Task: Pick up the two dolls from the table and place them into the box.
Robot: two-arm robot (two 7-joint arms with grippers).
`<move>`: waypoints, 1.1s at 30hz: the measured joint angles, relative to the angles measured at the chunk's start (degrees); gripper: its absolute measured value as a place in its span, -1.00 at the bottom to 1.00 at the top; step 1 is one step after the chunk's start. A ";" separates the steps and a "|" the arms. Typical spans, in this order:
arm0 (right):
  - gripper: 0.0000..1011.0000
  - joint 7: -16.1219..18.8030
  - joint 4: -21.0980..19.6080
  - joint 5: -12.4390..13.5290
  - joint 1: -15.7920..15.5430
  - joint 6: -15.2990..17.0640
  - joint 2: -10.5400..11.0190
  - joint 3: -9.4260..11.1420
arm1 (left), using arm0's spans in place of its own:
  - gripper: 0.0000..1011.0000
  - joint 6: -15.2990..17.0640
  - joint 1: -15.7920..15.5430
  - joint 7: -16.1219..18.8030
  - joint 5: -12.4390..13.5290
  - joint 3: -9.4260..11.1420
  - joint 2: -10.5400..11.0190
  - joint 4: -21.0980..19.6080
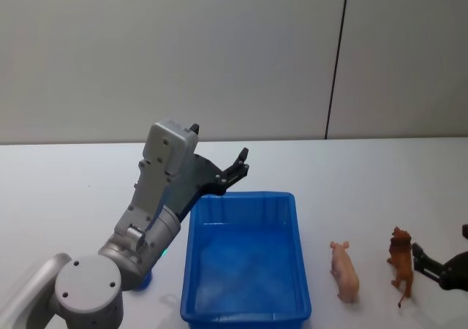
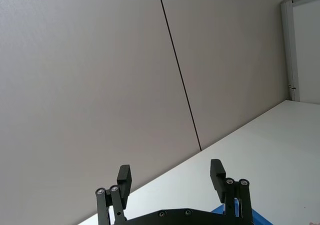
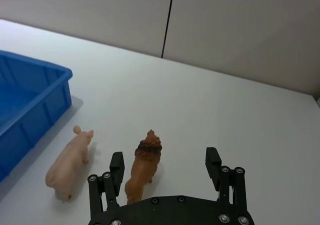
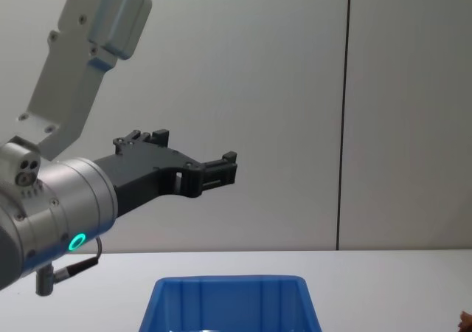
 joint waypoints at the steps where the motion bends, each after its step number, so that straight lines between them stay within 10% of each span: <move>1: 0.98 -0.02 0.11 -0.32 0.17 0.53 -0.19 -0.16 | 0.98 0.00 0.00 0.00 0.00 0.00 0.00 0.00; 33: 0.98 -2.46 10.12 -7.80 8.06 12.08 -9.34 -4.62 | 0.98 0.00 0.00 0.00 0.00 0.00 0.00 0.00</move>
